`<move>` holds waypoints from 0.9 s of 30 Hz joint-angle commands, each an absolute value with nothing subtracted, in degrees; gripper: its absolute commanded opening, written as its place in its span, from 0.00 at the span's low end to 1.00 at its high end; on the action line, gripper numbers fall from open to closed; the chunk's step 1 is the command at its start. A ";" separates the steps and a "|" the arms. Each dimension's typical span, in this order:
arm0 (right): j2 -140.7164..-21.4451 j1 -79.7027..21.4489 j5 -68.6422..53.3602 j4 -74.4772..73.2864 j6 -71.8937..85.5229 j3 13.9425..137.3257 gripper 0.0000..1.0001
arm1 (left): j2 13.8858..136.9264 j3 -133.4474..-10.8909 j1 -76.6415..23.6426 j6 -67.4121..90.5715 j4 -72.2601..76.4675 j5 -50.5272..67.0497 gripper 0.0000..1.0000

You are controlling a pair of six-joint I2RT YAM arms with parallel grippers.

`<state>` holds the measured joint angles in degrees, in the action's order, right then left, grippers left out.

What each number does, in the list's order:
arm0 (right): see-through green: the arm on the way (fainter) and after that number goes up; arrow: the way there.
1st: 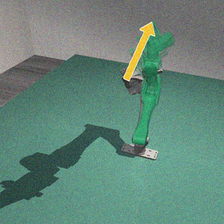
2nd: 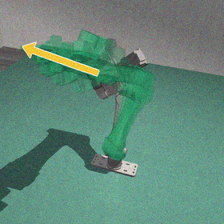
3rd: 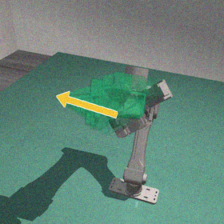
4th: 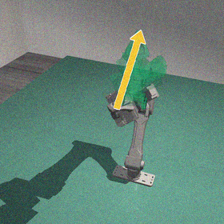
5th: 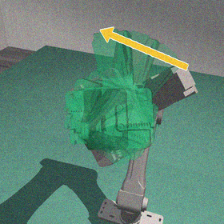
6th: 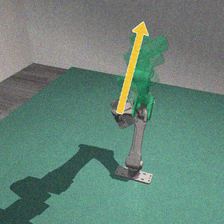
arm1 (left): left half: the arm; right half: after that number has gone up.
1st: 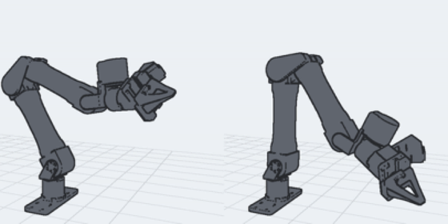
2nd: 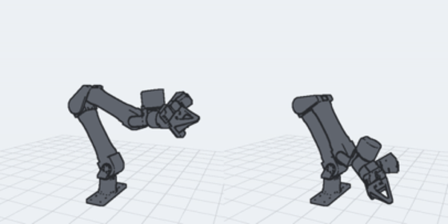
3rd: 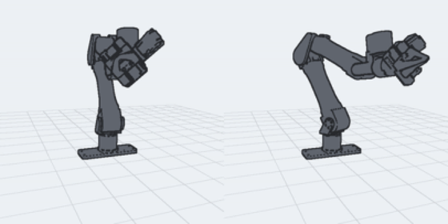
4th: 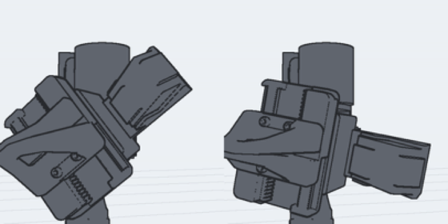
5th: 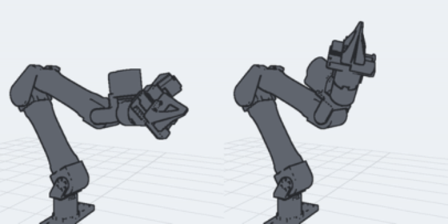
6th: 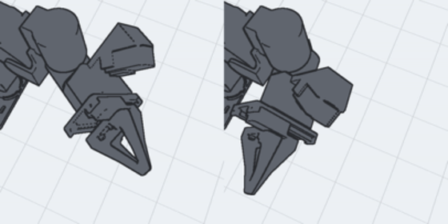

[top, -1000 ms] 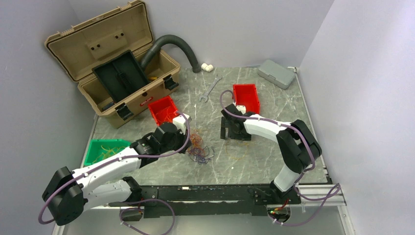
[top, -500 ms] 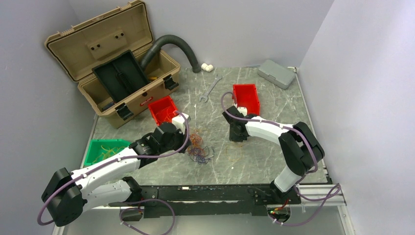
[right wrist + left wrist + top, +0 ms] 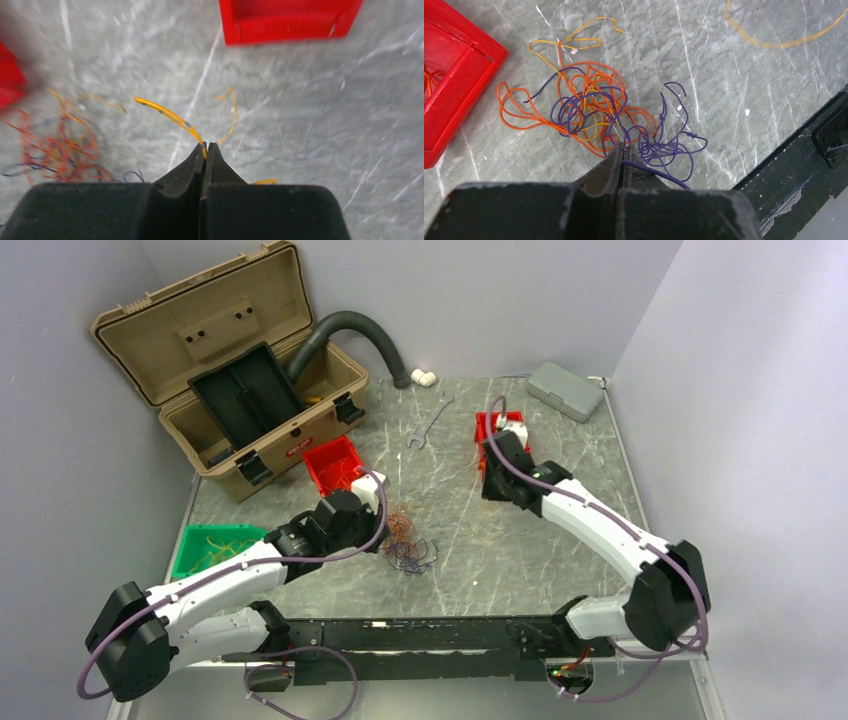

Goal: Untangle the cables
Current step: Pick up the cable at the center of the board, then place the cable in the bin.

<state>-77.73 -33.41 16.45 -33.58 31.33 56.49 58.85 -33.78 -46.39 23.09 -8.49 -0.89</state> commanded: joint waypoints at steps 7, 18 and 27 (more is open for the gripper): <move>-76.11 -21.19 15.15 -31.50 22.01 70.91 0.00 | 60.20 -36.78 -46.80 23.46 -7.95 -0.53 0.00; -86.21 -14.10 10.34 -37.16 17.48 96.58 0.00 | 61.70 -38.99 -47.33 23.95 -9.14 -0.53 0.00; -92.80 -12.77 9.58 -35.79 15.73 102.37 0.00 | 63.95 -40.22 -47.69 24.04 -9.31 -0.53 0.00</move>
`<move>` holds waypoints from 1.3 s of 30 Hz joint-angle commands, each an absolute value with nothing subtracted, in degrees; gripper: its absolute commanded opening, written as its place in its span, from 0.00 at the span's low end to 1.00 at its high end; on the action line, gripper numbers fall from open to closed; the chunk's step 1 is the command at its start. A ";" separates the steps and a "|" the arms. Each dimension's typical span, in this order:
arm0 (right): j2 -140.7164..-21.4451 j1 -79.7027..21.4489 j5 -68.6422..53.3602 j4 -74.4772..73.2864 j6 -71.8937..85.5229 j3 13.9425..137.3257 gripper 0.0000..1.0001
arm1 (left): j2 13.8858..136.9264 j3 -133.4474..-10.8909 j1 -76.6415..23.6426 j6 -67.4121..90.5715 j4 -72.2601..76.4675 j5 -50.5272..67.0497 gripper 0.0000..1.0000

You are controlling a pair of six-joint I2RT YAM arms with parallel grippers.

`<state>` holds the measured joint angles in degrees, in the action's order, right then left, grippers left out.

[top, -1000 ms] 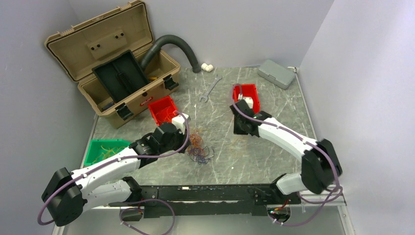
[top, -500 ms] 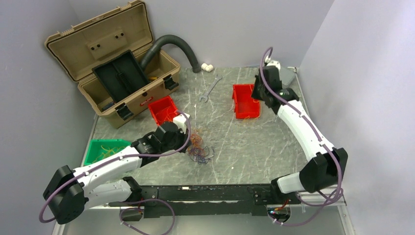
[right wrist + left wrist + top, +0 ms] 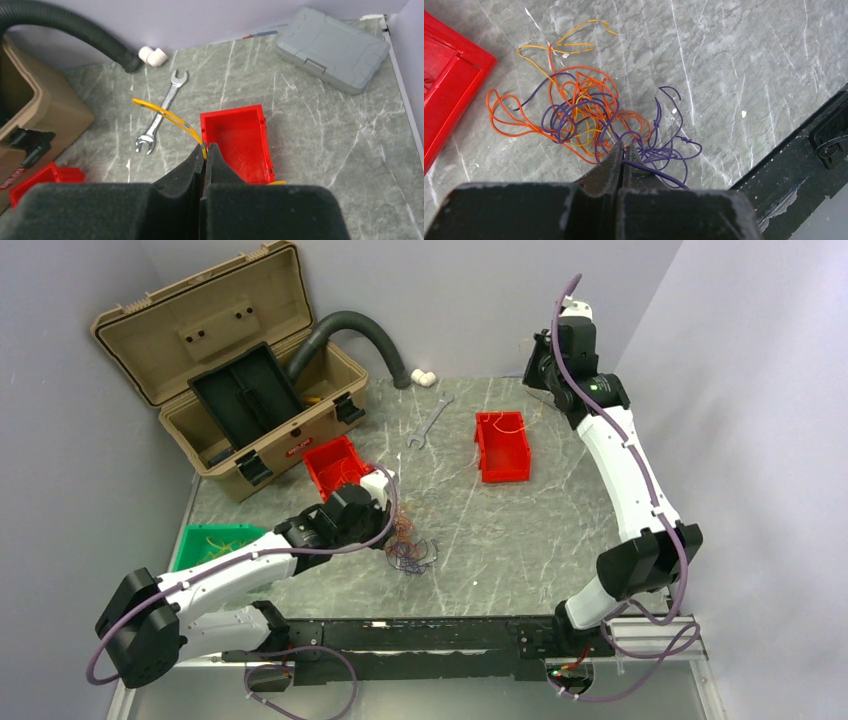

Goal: Untangle the cables
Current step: Place the cable in the bin.

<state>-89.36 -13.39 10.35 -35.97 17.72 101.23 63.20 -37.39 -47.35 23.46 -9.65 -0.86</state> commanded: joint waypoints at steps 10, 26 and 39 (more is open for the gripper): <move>-97.57 -12.68 15.40 -23.04 12.55 90.38 0.00 | 65.46 -41.97 -47.68 23.90 -10.47 -1.14 0.00; -107.81 -13.75 10.49 -6.42 13.89 77.44 0.00 | 65.26 -40.99 -47.68 24.21 -10.77 -2.24 0.00; -114.62 -14.17 8.40 -9.18 20.20 74.78 0.00 | 65.46 -40.58 -47.66 24.19 -10.26 -2.37 0.00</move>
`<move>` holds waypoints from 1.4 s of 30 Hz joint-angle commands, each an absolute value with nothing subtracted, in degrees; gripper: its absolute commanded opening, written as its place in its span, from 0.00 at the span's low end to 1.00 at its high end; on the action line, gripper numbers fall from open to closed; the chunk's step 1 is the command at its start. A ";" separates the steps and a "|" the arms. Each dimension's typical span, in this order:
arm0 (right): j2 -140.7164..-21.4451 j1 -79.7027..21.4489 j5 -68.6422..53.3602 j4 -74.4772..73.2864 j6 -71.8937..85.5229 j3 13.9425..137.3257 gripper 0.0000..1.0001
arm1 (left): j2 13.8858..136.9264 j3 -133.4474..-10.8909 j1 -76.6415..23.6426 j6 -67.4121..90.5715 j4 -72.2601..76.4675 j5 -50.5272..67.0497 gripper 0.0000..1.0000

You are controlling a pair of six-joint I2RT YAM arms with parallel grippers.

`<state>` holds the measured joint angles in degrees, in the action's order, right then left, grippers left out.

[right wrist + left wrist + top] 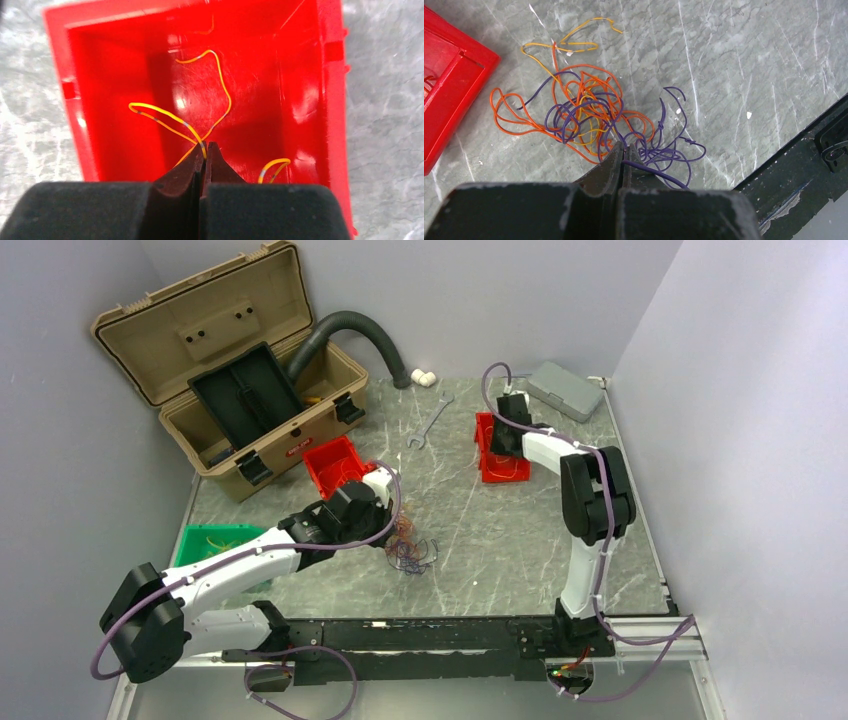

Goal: Untangle the cables
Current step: Place the cable in the bin.

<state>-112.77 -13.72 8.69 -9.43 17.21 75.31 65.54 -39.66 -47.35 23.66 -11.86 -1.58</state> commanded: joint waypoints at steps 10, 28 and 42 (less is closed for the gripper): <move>-115.21 -14.21 8.93 -14.82 20.88 78.56 0.21 | 64.49 -40.28 -47.65 25.02 -10.03 -2.24 0.00; -103.31 -14.25 9.56 -22.26 19.73 81.83 0.51 | 62.84 -40.00 -47.66 25.07 -10.74 -2.41 0.00; -82.42 -18.10 3.10 -21.32 19.21 62.72 0.74 | 62.87 -40.79 -47.69 24.14 -11.90 -1.83 0.00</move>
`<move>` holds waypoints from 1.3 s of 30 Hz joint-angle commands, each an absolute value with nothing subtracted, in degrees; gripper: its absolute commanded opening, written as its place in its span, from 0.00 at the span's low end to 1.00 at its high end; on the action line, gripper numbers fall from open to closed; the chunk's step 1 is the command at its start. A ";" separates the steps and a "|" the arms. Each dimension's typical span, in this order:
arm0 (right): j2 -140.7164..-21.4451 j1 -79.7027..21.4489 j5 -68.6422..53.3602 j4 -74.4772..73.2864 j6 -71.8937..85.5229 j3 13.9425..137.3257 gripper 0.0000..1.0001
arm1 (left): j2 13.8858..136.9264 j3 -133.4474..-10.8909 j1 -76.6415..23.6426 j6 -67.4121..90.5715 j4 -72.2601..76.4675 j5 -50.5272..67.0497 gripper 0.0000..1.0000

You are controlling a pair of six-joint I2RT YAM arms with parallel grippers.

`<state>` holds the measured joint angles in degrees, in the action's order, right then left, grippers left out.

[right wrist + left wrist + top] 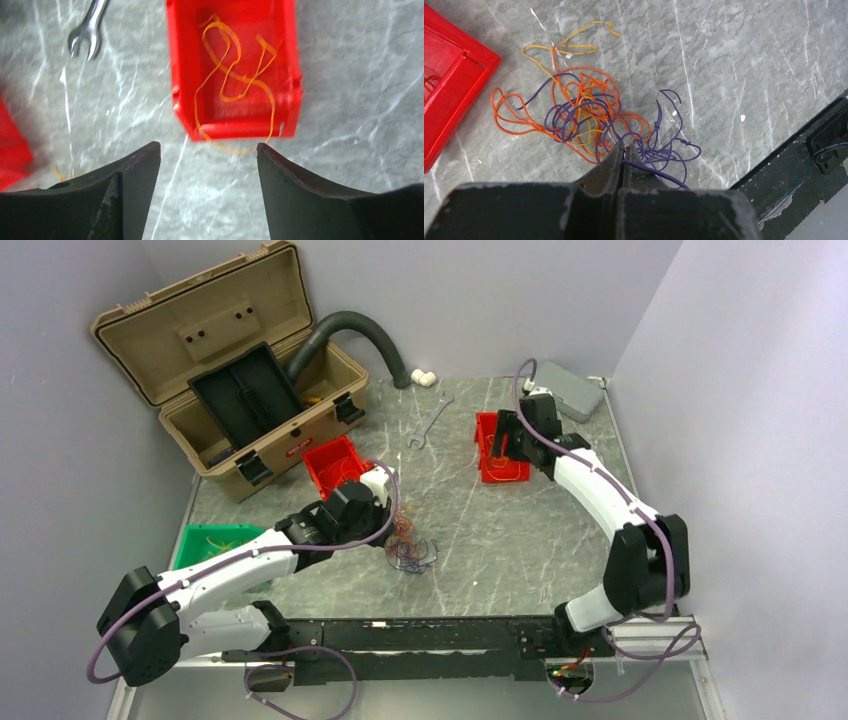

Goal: Untangle the cables
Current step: Place the cable in the bin, then untie the cable.

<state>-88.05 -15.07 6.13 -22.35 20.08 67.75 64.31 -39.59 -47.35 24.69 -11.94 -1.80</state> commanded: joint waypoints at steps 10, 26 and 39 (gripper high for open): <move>-69.26 -28.12 -3.72 -13.00 21.24 45.84 1.00 | 60.54 -38.23 -47.69 24.31 -14.13 -0.94 0.00; -74.15 -39.08 -9.49 3.97 28.24 36.61 0.97 | 55.75 -34.63 -47.64 28.77 -18.30 -1.82 0.00; -85.21 -45.71 -11.80 13.53 35.06 39.62 0.95 | 49.57 -31.17 -47.55 31.14 -22.31 -3.08 0.00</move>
<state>-83.26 -44.23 -10.83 7.46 32.14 36.71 51.77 -32.18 -47.35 29.54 -21.45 -2.46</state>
